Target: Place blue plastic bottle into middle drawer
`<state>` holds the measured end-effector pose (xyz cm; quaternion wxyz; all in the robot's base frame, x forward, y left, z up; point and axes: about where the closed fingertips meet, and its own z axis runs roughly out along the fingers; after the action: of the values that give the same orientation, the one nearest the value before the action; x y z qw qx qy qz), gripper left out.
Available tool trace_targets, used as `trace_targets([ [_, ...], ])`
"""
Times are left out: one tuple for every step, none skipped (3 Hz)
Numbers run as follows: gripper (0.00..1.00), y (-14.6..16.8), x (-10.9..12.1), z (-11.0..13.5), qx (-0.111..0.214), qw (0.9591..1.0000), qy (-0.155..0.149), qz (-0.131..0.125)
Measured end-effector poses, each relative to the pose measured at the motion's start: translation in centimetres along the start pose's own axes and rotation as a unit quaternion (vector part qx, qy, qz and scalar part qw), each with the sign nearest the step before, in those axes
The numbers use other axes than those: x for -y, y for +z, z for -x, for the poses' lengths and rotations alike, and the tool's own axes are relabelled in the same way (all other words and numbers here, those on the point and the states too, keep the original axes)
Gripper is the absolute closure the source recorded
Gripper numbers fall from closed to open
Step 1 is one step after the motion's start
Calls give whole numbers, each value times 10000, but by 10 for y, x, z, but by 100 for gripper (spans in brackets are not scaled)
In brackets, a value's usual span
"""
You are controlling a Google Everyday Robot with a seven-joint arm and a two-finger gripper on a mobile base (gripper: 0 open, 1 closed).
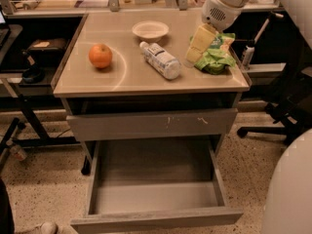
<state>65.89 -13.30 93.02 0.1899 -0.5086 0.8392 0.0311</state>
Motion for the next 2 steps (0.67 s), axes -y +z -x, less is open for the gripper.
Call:
trace_targets([
  [0, 12, -6, 7, -116, 9999, -77, 66],
  [0, 32, -11, 29, -84, 9995, -54, 304],
])
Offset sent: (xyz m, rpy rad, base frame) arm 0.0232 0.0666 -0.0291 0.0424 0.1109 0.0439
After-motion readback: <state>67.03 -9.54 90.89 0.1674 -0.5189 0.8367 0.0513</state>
